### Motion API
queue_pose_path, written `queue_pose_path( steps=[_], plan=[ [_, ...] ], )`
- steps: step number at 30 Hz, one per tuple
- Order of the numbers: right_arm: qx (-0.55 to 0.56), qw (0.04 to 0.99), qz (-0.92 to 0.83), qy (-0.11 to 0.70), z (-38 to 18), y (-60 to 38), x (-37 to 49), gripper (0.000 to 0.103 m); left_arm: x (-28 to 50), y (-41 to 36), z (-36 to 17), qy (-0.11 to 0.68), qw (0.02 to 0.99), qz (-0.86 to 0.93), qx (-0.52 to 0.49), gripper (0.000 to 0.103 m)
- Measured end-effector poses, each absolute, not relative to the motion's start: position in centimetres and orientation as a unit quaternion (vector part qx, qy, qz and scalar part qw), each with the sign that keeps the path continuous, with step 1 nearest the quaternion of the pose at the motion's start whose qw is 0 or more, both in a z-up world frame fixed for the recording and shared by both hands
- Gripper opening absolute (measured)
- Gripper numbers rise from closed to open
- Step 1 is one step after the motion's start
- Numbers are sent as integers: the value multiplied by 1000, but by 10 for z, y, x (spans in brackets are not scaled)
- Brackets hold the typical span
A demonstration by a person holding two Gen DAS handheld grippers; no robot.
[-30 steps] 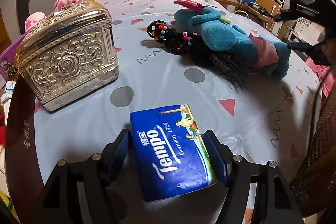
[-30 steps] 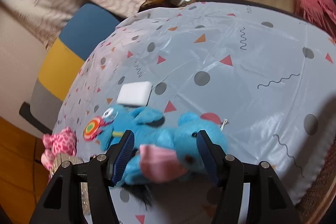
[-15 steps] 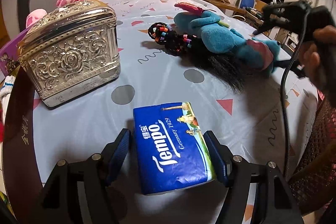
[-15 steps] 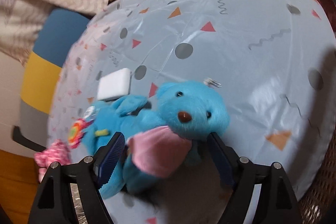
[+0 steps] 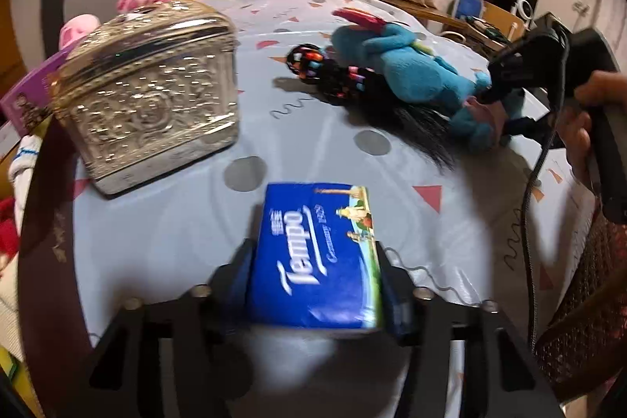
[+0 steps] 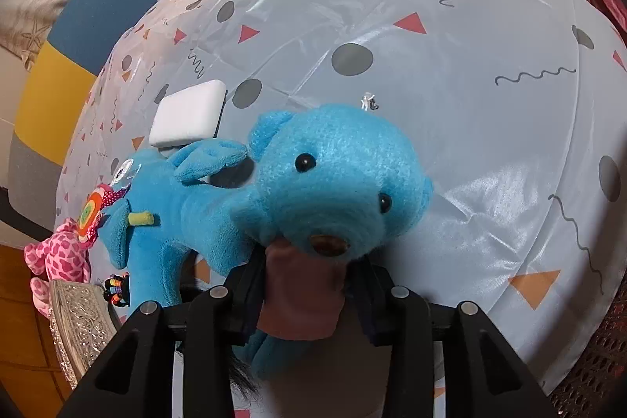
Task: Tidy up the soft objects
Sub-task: 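Grasp the Tempo tissue pack left while the right tool grasps the blue bear's bib, then release the Tempo pack into the tray with the left tool while the right holds the bear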
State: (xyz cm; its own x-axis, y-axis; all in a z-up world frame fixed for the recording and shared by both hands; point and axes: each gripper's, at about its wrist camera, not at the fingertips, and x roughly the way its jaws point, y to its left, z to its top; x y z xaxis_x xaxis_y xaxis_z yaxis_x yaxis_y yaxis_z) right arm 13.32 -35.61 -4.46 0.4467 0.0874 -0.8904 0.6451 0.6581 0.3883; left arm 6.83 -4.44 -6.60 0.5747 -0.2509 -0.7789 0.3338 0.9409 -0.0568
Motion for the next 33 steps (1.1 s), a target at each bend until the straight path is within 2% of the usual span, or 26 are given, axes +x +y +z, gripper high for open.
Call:
queue_pose_path(
  steps=[9,21,33],
  plan=[
    [336,777,-186,500,-45,-350,137,40,67,-34,-57,443,878,-181,6,52],
    [311,785,-184,503,-45,-348,141,40,45,-25,18,361,918,-167,0,52],
    [284,791,-183,509,-43,-342,146,39,40,19,38,350,929,-119,-36,52]
  ],
)
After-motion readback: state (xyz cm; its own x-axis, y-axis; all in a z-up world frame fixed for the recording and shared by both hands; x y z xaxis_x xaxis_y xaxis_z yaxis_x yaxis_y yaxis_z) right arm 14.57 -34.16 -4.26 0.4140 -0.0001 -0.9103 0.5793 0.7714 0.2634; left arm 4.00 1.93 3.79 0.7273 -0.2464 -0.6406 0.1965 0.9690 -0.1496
